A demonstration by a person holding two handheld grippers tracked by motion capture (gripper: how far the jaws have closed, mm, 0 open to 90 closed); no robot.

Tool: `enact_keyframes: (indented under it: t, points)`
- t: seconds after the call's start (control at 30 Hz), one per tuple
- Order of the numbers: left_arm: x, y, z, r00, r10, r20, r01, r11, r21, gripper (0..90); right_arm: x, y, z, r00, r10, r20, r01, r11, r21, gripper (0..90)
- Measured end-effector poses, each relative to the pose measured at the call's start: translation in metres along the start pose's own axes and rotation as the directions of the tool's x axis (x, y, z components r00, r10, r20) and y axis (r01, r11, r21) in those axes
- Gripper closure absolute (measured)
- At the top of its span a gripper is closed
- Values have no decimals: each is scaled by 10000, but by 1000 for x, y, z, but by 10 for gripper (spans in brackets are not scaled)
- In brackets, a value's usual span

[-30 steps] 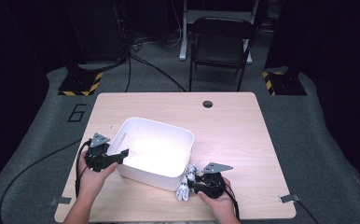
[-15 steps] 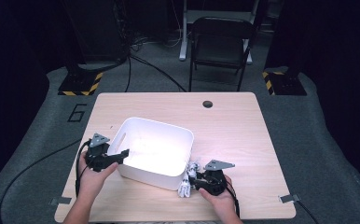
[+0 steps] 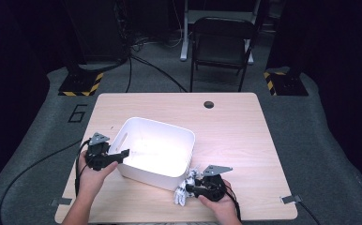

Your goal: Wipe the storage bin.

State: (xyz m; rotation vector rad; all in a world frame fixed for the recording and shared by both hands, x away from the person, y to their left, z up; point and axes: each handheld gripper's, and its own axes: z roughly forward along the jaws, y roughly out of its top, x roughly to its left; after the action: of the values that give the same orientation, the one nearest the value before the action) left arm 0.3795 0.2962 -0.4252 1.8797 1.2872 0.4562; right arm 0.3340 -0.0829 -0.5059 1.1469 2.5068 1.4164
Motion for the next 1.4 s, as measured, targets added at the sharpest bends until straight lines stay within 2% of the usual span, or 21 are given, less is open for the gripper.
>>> enact_keyframes:
  t: [0.13,0.33,0.4,0.57,0.67,0.77,0.8,0.83,0.87,0.9,1.0,1.07,1.2,1.27,1.3,1.33,1.37,1.4]
  points:
    - [-2,-1,-1,9998,-53,-180,52,10000,-59,401,-3,0,1,9989,-104,461,120,9994,-337,644]
    - [0,-1,-2,9998,-203,42,203,9998,-46,402,-10,1,2,9968,328,725,-289,9982,-534,642]
    - [2,0,-3,9997,-145,177,145,9999,36,402,-12,1,1,9965,404,735,-364,9978,-551,642]
    - [3,0,-4,9995,-157,269,156,9999,39,410,-4,3,-3,9959,314,850,-262,9978,-612,653]
    - [2,0,-4,9999,-83,145,82,10000,23,423,8,11,-17,9987,10,504,59,9906,-1368,653]
    - [1,0,-4,10000,24,69,-24,10000,-33,447,16,20,-33,9990,-227,376,305,9747,-2216,652]
    - [1,0,-4,10000,24,69,-24,10000,-33,454,16,20,-33,9990,-227,376,305,9747,-2216,652]
    - [0,-1,-3,10000,77,1,-77,9998,-156,454,18,23,-38,9988,-354,349,430,9677,-2485,651]
    - [-1,-1,-4,9999,137,48,-137,9999,-54,467,21,26,-43,9992,-272,295,342,9620,-2708,651]
    - [-2,-1,-3,9997,230,-30,-230,9996,-177,489,23,29,-48,9980,-438,449,549,9555,-2899,651]
    - [-2,-2,-4,9997,231,-33,-232,9996,-179,491,22,28,-48,9975,-492,502,616,9559,-2871,645]
    - [-2,-2,-4,9997,256,-28,-256,9995,-206,494,17,26,-43,9997,-197,156,232,9622,-2714,635]
    - [-3,-2,-4,9995,297,-62,-298,9994,-189,495,15,24,-39,9994,-326,133,349,9669,-2529,632]
    - [-3,-2,-4,9995,305,-81,-307,9994,-175,494,15,21,-32,9991,-374,187,405,9752,-2174,625]
    - [-3,-2,-4,9995,312,-91,-314,9994,-161,494,15,21,-32,9991,-374,187,405,9752,-2174,625]
    - [-4,-2,-4,9994,315,-123,-317,9994,-139,493,15,19,-26,9986,-436,299,484,9814,-1855,617]
    - [-4,-2,-4,9994,315,-123,-317,9994,-139,493,15,19,-26,9986,-436,299,484,9814,-1855,617]
    - [-4,-2,-4,9994,315,-134,-317,9994,-134,493,14,16,-21,9984,-406,406,466,9861,-1596,615]
